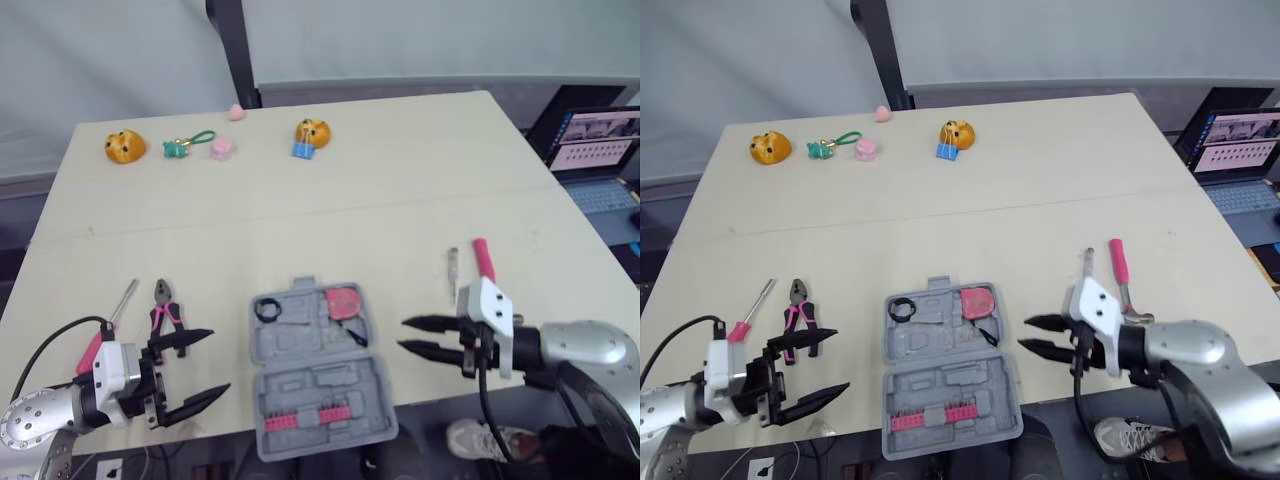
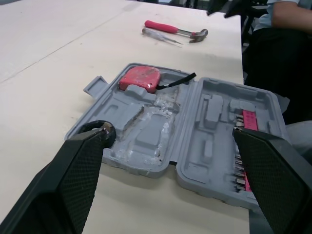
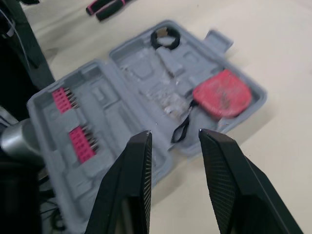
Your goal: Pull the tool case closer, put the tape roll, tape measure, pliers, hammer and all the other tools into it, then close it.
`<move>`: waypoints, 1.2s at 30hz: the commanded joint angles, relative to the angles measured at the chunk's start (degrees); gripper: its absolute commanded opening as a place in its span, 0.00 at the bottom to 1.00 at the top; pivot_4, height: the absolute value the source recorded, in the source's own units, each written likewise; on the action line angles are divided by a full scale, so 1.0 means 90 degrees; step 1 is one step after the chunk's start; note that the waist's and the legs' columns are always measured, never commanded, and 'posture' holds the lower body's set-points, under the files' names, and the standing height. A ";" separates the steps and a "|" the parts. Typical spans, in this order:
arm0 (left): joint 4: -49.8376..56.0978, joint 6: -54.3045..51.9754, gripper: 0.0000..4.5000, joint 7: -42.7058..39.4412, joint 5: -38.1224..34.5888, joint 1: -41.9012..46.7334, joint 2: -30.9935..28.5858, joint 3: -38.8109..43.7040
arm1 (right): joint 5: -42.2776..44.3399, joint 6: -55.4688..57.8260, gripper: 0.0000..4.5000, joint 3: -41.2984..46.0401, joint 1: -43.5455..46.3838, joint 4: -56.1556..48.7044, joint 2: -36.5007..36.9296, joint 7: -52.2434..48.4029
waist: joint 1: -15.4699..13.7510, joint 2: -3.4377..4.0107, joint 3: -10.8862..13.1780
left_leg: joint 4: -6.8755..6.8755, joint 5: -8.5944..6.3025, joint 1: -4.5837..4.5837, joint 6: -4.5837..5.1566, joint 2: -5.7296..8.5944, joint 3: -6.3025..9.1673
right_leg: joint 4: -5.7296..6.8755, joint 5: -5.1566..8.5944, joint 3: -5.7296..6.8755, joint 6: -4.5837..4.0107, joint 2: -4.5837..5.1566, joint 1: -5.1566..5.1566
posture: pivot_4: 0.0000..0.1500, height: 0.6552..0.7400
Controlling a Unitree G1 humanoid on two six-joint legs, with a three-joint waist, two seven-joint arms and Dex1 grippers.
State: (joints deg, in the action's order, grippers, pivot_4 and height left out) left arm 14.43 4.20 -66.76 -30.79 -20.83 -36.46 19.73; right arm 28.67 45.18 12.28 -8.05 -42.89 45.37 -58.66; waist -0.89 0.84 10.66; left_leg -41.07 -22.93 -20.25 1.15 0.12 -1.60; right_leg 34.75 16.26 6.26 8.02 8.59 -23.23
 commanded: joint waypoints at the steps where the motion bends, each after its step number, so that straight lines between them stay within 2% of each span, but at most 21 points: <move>1: 0.0096 0.0082 1.00 0.0045 -0.0073 -0.0168 0.0067 0.0076 | 0.0386 0.0106 0.36 0.0608 -0.0894 -0.0468 0.0140 -0.0039 | -0.0041 -0.0003 -0.0001 | 0.0000 -0.0001 0.0002 0.0002 0.0000 -0.0002 | 0.0000 0.0000 -0.0002 0.0000 0.0000 0.0001 | 1.00 0.71; 6: 0.0308 0.0200 1.00 0.0073 -0.0089 -0.0810 0.0227 0.0144 | 0.0064 -0.0643 0.36 0.0900 -0.2498 -0.0431 -0.0143 0.0071 | -0.0044 -0.0009 -0.0005 | 0.0002 -0.0006 0.0025 0.0011 -0.0002 -0.0009 | -0.0017 -0.0002 -0.0007 0.0000 -0.0003 0.0031 | 1.00 0.71; 11: 0.0296 0.0292 1.00 0.0148 -0.0061 -0.1143 0.0325 0.0199 | -0.0483 -0.1785 0.36 0.0685 -0.3163 0.0455 -0.0414 0.0023 | -0.0058 -0.0020 -0.0010 | 0.0005 -0.0028 0.0089 0.0019 -0.0011 -0.0015 | -0.0058 -0.0001 -0.0014 -0.0002 -0.0003 0.0089 | 1.00 0.71; 19: 0.0210 0.0347 1.00 0.0267 -0.0055 -0.1157 0.0315 0.0255 | -0.0790 -0.2934 0.36 0.0461 -0.3265 0.1479 -0.0535 -0.0125 | -0.0046 -0.0019 -0.0012 | 0.0005 -0.0054 0.0096 0.0026 -0.0021 -0.0029 | -0.0071 0.0000 -0.0024 -0.0003 -0.0003 0.0087 | 1.00 0.71; 31: 0.0156 0.0352 1.00 0.0307 -0.0069 -0.1004 0.0363 0.0164 | -0.0626 -0.3000 0.36 0.0405 -0.3123 0.1472 -0.0395 -0.0081 | -0.0053 -0.0019 -0.0012 | 0.0004 -0.0060 0.0104 0.0025 -0.0028 -0.0040 | -0.0074 0.0000 -0.0031 -0.0004 -0.0002 0.0087 | 1.00 0.71; 35: 0.0665 -0.0576 1.00 0.1246 -0.0411 -0.0885 0.0419 0.0331 | -0.0370 -0.2727 0.36 0.0538 -0.2698 0.1157 -0.0076 -0.0154 | -0.0047 -0.0018 -0.0010 | 0.0003 -0.0062 0.0104 0.0027 -0.0027 -0.0041 | -0.0076 -0.0001 -0.0034 -0.0003 0.0001 0.0088 | 1.00 0.71; 36: 0.0864 -0.0855 1.00 0.1530 -0.0450 -0.0867 0.0394 0.0402 | -0.0219 -0.2591 0.41 0.0608 -0.2522 0.1035 0.0044 -0.0172 | -0.0049 -0.0018 -0.0010 | 0.0002 -0.0062 0.0104 0.0028 -0.0028 -0.0042 | -0.0075 -0.0001 -0.0035 -0.0002 0.0001 0.0089 | 1.00 0.71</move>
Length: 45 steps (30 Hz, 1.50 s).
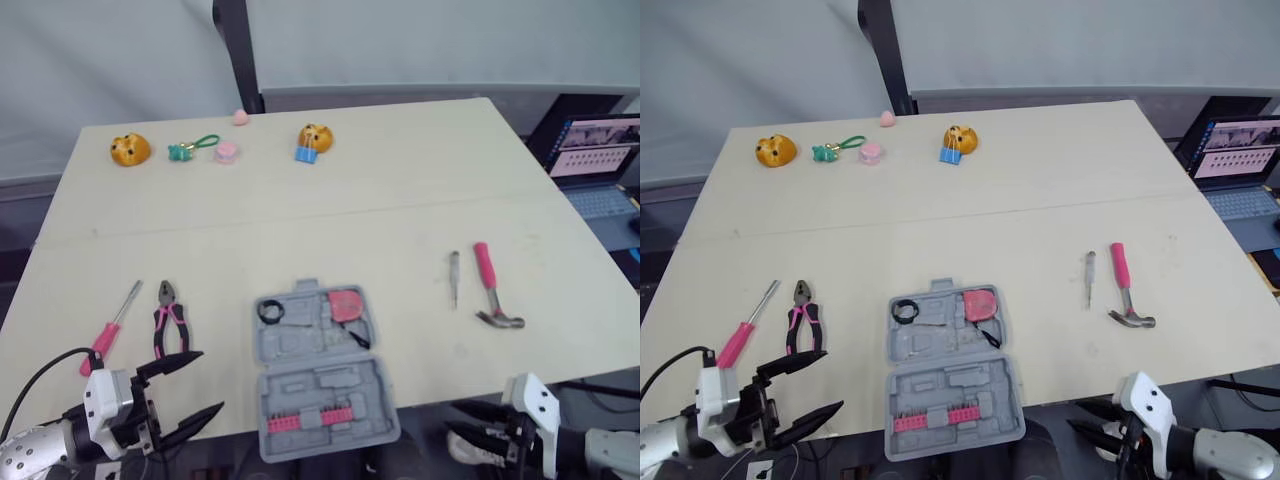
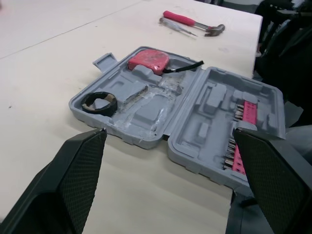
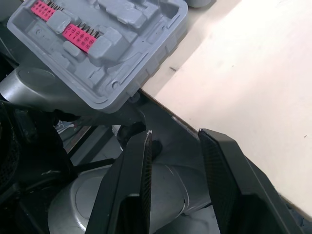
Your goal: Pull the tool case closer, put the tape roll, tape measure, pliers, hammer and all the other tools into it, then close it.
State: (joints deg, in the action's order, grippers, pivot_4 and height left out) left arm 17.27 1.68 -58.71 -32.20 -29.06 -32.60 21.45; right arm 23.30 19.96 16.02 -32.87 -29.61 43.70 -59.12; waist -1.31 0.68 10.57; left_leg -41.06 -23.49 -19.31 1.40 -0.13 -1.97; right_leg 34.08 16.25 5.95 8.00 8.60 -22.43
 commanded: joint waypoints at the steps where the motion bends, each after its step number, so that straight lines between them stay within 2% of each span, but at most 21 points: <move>1: 0.0779 -0.0897 1.00 0.0923 -0.0374 0.0031 -0.0075 0.0294 | 0.0576 0.0387 0.49 0.0268 0.0426 -0.0580 0.0355 -0.0127 | -0.0001 0.0000 0.0000 | -0.0001 0.0000 0.0000 0.0000 -0.0002 0.0000 | 0.0002 -0.0001 0.0000 0.0000 0.0000 0.0000 | 1.00 0.71; 2: 0.1013 -0.1215 1.00 0.1253 -0.0440 -0.0019 -0.0086 0.0393 | 0.0806 0.0559 0.55 0.0346 0.0617 -0.0715 0.0486 -0.0157 | 0.0006 0.0001 0.0001 | 0.0000 0.0000 0.0000 -0.0001 -0.0003 0.0000 | 0.0001 -0.0001 -0.0001 0.0000 0.0000 0.0000 | 1.00 0.71; 6: 0.2255 -0.2428 1.00 0.2817 -0.0653 -0.0554 0.0223 0.0784 | 0.1486 0.0890 0.99 0.0478 0.1330 -0.1006 0.0886 -0.0343 | 0.0009 0.0002 0.0003 | 0.0004 -0.0001 0.0001 -0.0004 -0.0011 0.0001 | -0.0007 -0.0001 0.0000 -0.0001 -0.0006 0.0001 | 1.00 0.71; 12: 0.3388 -0.4026 1.00 0.4779 -0.1266 -0.0952 0.0636 0.1330 | 0.2007 0.1339 1.00 0.0090 0.2411 -0.1180 0.1083 -0.0144 | -0.0039 -0.0005 0.0006 | 0.0003 -0.0010 -0.0009 0.0002 -0.0003 0.0002 | -0.0023 0.0000 0.0007 -0.0001 -0.0009 0.0003 | 1.00 0.71; 17: 0.3778 -0.4781 1.00 0.6046 -0.1042 -0.0761 0.0828 0.1562 | 0.2032 0.1538 1.00 -0.0264 0.2991 -0.1163 0.1116 -0.0024 | -0.0029 -0.0007 0.0008 | -0.0001 -0.0011 -0.0010 0.0006 0.0005 0.0001 | -0.0024 0.0000 0.0005 -0.0001 -0.0007 0.0004 | 1.00 0.71; 21: 0.3813 -0.5342 1.00 0.6881 -0.1032 -0.0310 0.0997 0.1490 | 0.2079 0.1677 1.00 -0.0459 0.3627 -0.1039 0.1143 0.0054 | -0.0017 -0.0007 0.0008 | -0.0004 -0.0011 -0.0008 0.0005 0.0006 -0.0003 | -0.0018 0.0000 0.0004 -0.0001 -0.0008 0.0003 | 1.00 0.71; 27: 0.3526 -0.6371 1.00 0.7947 -0.1249 0.0902 0.1241 0.1435 | 0.2380 0.2072 1.00 -0.0306 0.4206 -0.1023 0.1452 0.0024 | -0.0029 -0.0008 0.0007 | -0.0007 -0.0010 -0.0009 0.0005 0.0006 -0.0001 | -0.0010 -0.0001 0.0006 -0.0001 -0.0009 0.0002 | 1.00 0.71; 33: 0.2894 -0.7096 1.00 0.8538 -0.0785 0.1870 0.1422 0.1189 | 0.2298 0.2087 1.00 -0.0128 0.4080 -0.1040 0.1569 0.0019 | -0.0022 -0.0016 0.0003 | -0.0006 -0.0010 -0.0010 0.0005 0.0016 -0.0006 | 0.0016 -0.0002 0.0010 0.0002 -0.0009 0.0001 | 1.00 0.71; 45: 0.1516 -0.7352 1.00 0.8241 0.0095 0.2894 0.1400 0.0482 | 0.2357 0.2091 1.00 0.0531 0.3369 -0.1324 0.1579 0.0137 | -0.0032 -0.0024 0.0003 | -0.0009 -0.0004 -0.0009 -0.0007 0.0025 -0.0009 | 0.0027 -0.0004 0.0013 0.0005 -0.0011 0.0000 | 1.00 0.71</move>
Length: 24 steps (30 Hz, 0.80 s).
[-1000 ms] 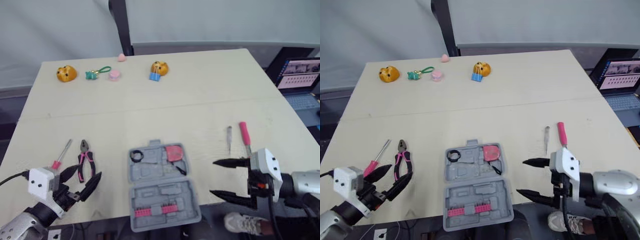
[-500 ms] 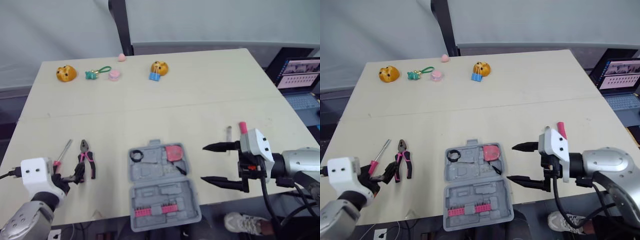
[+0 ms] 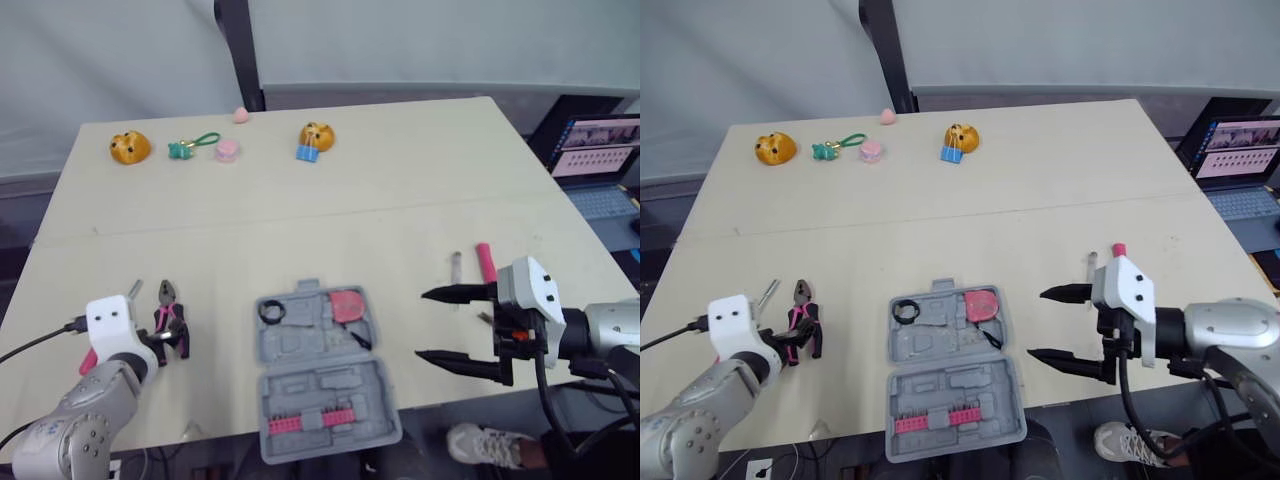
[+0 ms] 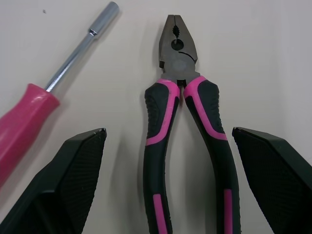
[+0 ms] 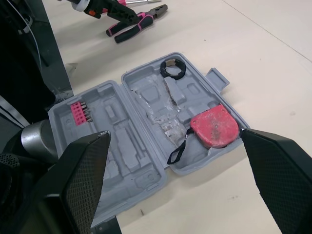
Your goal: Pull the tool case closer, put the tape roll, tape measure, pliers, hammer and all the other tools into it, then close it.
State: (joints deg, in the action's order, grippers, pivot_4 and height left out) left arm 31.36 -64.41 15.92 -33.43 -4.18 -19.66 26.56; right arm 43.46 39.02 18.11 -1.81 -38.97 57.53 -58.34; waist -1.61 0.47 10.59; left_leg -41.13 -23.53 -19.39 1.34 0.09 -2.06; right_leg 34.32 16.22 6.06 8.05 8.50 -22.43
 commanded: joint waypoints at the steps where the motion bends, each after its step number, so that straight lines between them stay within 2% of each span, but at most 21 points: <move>1: -0.0100 -0.0021 1.00 -0.0054 0.0290 0.0192 0.0009 -0.0136 | 0.0121 -0.0028 1.00 0.0336 -0.0130 -0.0315 0.0029 0.0073 | 0.0003 -0.0003 0.0000 | 0.0000 0.0000 0.0000 0.0000 0.0000 0.0000 | 0.0000 0.0000 -0.0001 0.0000 0.0000 0.0000 | 1.00 0.71; 24: -0.1284 0.0111 1.00 -0.0769 0.1673 0.0985 -0.0011 -0.0957 | 0.0205 -0.0037 1.00 0.0626 -0.0657 -0.0705 -0.0051 0.0469 | -0.0104 0.0006 -0.0006 | 0.0004 0.0031 0.0019 -0.0030 -0.0014 0.0004 | 0.0010 -0.0001 -0.0008 0.0000 0.0007 -0.0002 | 1.00 0.71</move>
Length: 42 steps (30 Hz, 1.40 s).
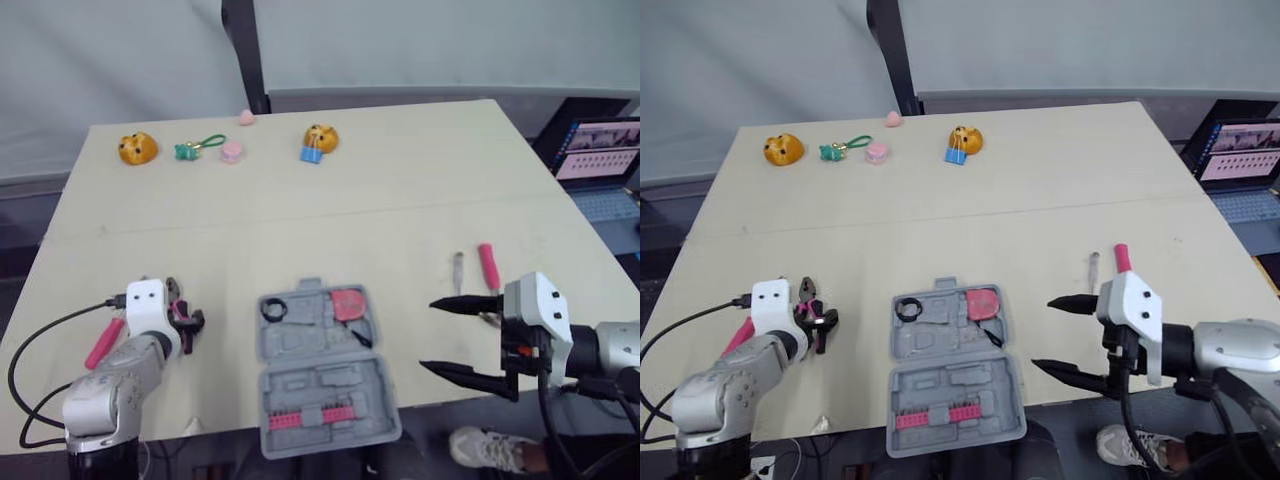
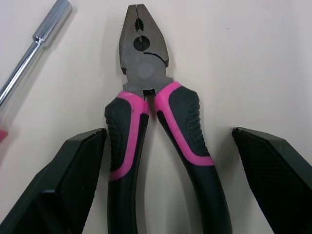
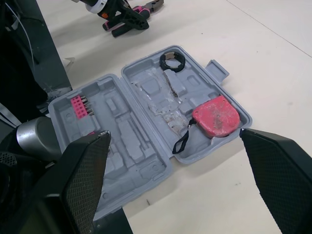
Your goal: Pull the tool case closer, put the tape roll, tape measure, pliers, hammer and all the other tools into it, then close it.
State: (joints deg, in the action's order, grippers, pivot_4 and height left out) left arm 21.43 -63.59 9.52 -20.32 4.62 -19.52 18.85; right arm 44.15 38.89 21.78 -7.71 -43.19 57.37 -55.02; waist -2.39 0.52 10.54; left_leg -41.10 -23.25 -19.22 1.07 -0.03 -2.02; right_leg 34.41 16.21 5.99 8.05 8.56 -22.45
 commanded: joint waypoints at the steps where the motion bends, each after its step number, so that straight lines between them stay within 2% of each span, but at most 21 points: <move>1: -0.0180 0.0025 1.00 -0.0087 0.0246 0.0009 -0.0012 -0.0104 | 0.0139 -0.0014 1.00 0.0222 -0.0010 -0.0240 -0.0031 0.0111 | -0.0041 0.0000 0.0000 | 0.0000 0.0000 0.0000 0.0000 0.0000 -0.0001 | 0.0000 0.0000 0.0000 0.0000 0.0000 0.0000 | 1.00 0.71; 4: -0.0148 0.0005 1.00 -0.0130 0.0299 -0.0022 0.0059 -0.0051 | 0.0174 0.0016 1.00 0.0248 -0.0048 -0.0254 -0.0027 0.0152 | -0.0068 0.0000 0.0000 | -0.0001 0.0000 0.0000 0.0000 0.0000 -0.0001 | 0.0000 0.0000 0.0000 0.0000 0.0000 -0.0001 | 1.00 0.71; 7: -0.0089 -0.0022 0.81 -0.0156 0.0349 -0.0068 0.0126 -0.0010 | 0.0175 0.0004 1.00 0.0264 -0.0088 -0.0257 -0.0012 0.0143 | -0.0066 0.0000 0.0000 | 0.0000 0.0000 0.0000 0.0000 0.0000 -0.0001 | 0.0000 0.0000 -0.0001 0.0000 0.0001 0.0000 | 1.00 0.71; 10: -0.0044 -0.0041 0.54 -0.0162 0.0397 -0.0062 0.0208 0.0039 | 0.0157 -0.0023 1.00 0.0267 -0.0135 -0.0249 -0.0031 0.0137 | -0.0064 0.0000 0.0000 | 0.0001 0.0000 0.0000 0.0000 -0.0001 -0.0001 | -0.0001 0.0000 0.0000 0.0000 0.0000 -0.0001 | 1.00 0.71; 17: 0.0022 -0.0033 0.55 -0.0329 0.0519 -0.0061 0.0078 -0.0011 | 0.0126 -0.0053 1.00 0.0208 -0.0152 -0.0225 -0.0045 0.0146 | -0.0060 0.0000 0.0000 | 0.0003 0.0000 0.0000 0.0000 -0.0002 -0.0001 | -0.0002 0.0000 0.0000 -0.0001 -0.0001 -0.0001 | 1.00 0.71; 21: 0.0250 0.0198 0.55 -0.1317 0.0271 -0.0051 -0.0761 -0.0073 | 0.0071 -0.0094 1.00 0.0183 -0.0100 -0.0129 0.0014 0.0057 | -0.0036 -0.0016 0.0010 | 0.0006 0.0000 -0.0005 -0.0003 -0.0010 -0.0002 | -0.0001 0.0002 0.0001 -0.0006 -0.0006 -0.0010 | 1.00 0.71; 26: 0.0520 0.0620 0.55 -0.3466 -0.0306 0.0069 -0.2320 -0.0593 | 0.0146 -0.0004 1.00 -0.0089 0.0469 0.0115 0.0174 -0.0014 | -0.0017 -0.0025 0.0024 | 0.0008 -0.0001 -0.0018 -0.0003 -0.0008 0.0003 | -0.0017 0.0003 0.0004 -0.0010 0.0000 -0.0016 | 1.00 0.71; 30: 0.0791 0.1383 0.55 -0.5142 -0.0332 0.0414 -0.3717 -0.1431 | 0.0161 0.0158 1.00 -0.0444 0.0926 0.0270 0.0267 0.0009 | -0.0021 -0.0016 0.0031 | 0.0019 -0.0003 -0.0037 -0.0007 -0.0008 0.0018 | -0.0043 0.0003 0.0022 -0.0010 0.0000 -0.0021 | 1.00 0.71; 34: 0.1016 0.1504 0.55 -0.5965 -0.0606 0.1115 -0.4065 -0.1963 | 0.0026 0.0396 1.00 -0.0862 0.1422 0.0409 0.0226 0.0302 | 0.0008 0.0002 0.0042 | 0.0022 -0.0003 -0.0070 -0.0006 -0.0006 0.0021 | -0.0039 0.0000 0.0037 -0.0004 -0.0004 -0.0036 | 1.00 0.71; 38: 0.0947 0.2134 0.55 -0.6737 -0.0220 0.1896 -0.4312 -0.2817 | -0.0004 0.0749 1.00 -0.1332 0.1949 0.0500 0.0162 0.0571 | 0.0088 0.0002 0.0042 | 0.0012 0.0000 -0.0121 -0.0001 0.0026 0.0022 | -0.0043 -0.0002 0.0080 -0.0001 -0.0011 -0.0058 | 1.00 0.71; 42: 0.0744 0.2583 0.55 -0.7510 -0.0099 0.2658 -0.4243 -0.3423 | 0.0053 0.1370 1.00 -0.1804 0.2641 0.0561 0.0006 0.1060 | 0.0102 0.0001 0.0044 | 0.0007 0.0001 -0.0127 0.0001 0.0024 0.0004 | -0.0041 -0.0001 0.0094 -0.0001 -0.0016 -0.0058 | 1.00 0.71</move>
State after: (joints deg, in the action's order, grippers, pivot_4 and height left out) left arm 28.03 -42.65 -55.11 -21.74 26.81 -57.51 -11.47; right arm 44.06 49.22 6.03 14.60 -37.67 57.66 -47.52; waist -1.48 0.52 10.93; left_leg -41.06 -23.23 -20.38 1.09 0.19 -1.99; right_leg 34.05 16.19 6.84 8.05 8.42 -22.97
